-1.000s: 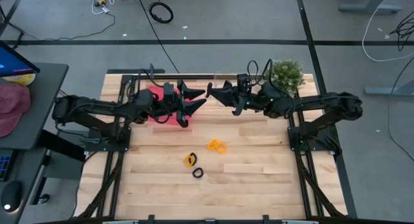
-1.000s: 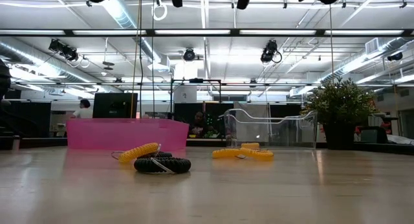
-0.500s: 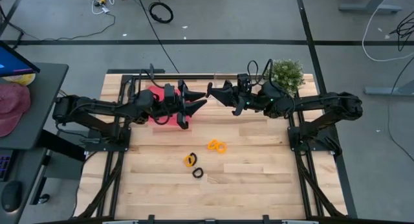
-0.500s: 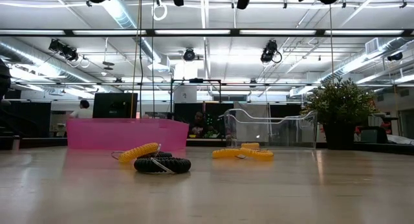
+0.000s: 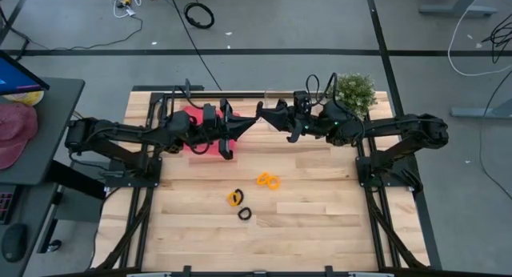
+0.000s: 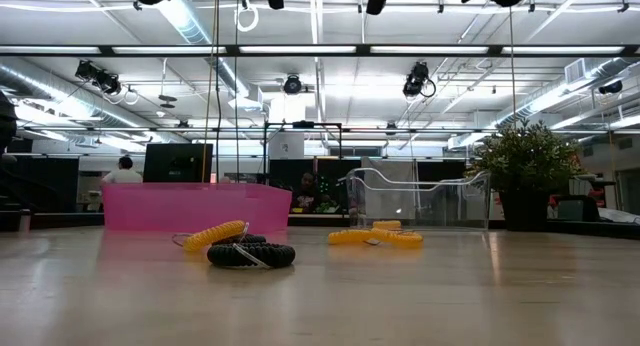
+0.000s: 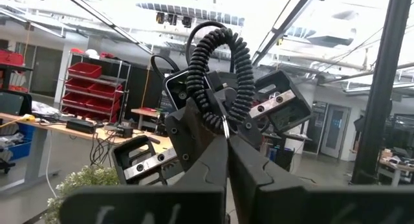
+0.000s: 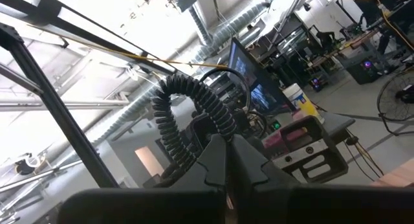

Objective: Sort spring keychains
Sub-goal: Put the black spring keychain into the pink bin

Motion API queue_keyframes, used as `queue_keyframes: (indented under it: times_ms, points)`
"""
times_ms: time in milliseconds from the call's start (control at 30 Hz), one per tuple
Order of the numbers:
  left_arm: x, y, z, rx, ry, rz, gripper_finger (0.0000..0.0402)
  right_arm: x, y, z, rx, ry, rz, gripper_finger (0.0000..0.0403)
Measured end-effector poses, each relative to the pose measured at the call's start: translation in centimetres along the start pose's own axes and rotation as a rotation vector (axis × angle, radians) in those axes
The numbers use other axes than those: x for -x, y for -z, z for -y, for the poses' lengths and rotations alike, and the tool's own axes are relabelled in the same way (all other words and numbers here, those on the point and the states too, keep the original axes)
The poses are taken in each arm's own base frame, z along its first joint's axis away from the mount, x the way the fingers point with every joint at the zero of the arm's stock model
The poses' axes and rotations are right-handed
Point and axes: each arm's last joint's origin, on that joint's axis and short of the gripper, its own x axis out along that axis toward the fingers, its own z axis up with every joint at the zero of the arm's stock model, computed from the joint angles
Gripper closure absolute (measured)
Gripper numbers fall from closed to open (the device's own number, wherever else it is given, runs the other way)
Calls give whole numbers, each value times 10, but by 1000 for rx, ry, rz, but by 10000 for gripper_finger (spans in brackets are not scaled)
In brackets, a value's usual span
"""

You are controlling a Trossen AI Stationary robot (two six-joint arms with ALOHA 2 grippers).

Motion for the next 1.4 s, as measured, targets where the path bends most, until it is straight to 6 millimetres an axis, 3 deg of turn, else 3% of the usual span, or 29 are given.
queue_keyframes:
  times_ms: [333, 667, 833, 1133, 1400]
  points:
    - [0, 0, -1, -23, -28, 3, 399, 0, 1, 1, -12, 14, -12, 387]
    - [3, -7, 0, -38, -33, 21, 400, 1, 1, 0, 10, -37, -64, 239]
    - [10, -23, 3, -73, -26, 55, 401, 4, 0, 0, -21, -47, -130, 197]
    - [35, -56, 5, -140, -70, 32, 401, 12, 9, 3, -51, 13, -330, 203]
    - [70, -72, 2, -189, -162, -153, 401, 16, 18, 8, -69, 44, -452, 226]
